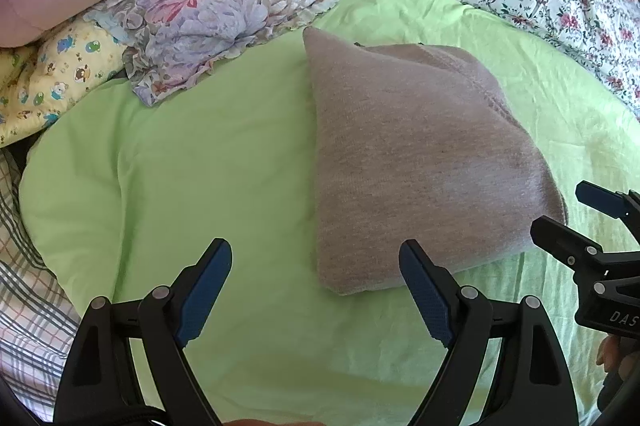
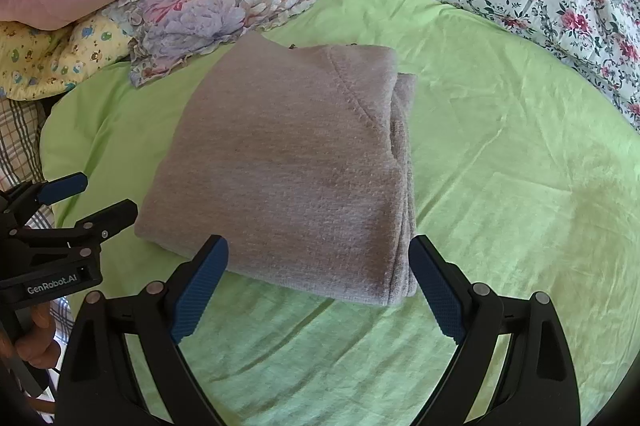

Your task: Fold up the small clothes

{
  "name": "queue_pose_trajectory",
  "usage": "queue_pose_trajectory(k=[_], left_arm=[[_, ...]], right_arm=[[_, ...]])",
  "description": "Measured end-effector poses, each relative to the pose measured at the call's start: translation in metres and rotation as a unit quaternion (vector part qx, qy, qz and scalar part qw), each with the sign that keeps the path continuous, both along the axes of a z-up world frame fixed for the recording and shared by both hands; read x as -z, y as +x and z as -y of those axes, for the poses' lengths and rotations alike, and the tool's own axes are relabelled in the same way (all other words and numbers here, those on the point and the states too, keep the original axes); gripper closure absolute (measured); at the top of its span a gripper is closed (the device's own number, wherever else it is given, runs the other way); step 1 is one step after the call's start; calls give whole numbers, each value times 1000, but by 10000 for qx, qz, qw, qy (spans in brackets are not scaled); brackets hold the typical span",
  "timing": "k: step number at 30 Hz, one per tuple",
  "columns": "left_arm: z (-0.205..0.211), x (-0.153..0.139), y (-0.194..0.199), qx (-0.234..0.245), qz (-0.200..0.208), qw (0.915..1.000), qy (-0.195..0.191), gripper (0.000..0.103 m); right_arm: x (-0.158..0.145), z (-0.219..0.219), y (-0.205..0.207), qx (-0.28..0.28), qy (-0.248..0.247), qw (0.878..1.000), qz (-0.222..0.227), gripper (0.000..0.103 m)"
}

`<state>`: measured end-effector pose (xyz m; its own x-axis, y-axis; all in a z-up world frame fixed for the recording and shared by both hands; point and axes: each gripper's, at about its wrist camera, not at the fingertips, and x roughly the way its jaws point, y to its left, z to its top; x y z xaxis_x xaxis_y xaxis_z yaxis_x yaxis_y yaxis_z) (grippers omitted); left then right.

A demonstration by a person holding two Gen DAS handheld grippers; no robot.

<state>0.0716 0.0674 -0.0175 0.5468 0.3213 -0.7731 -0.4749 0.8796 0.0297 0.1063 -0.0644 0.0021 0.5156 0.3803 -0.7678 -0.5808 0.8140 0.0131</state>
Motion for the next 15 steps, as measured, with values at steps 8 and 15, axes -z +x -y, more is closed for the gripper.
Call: queue_pose_trajectory(k=[8,15], left_arm=[[0,0,1,48,-6,10000,-43,17],[1,-2,2,36,29,10000,-75,17]], right_arm=[[-1,2,-1,30,21,10000,19,11],[-1,4,0,59,51,10000,3,11]])
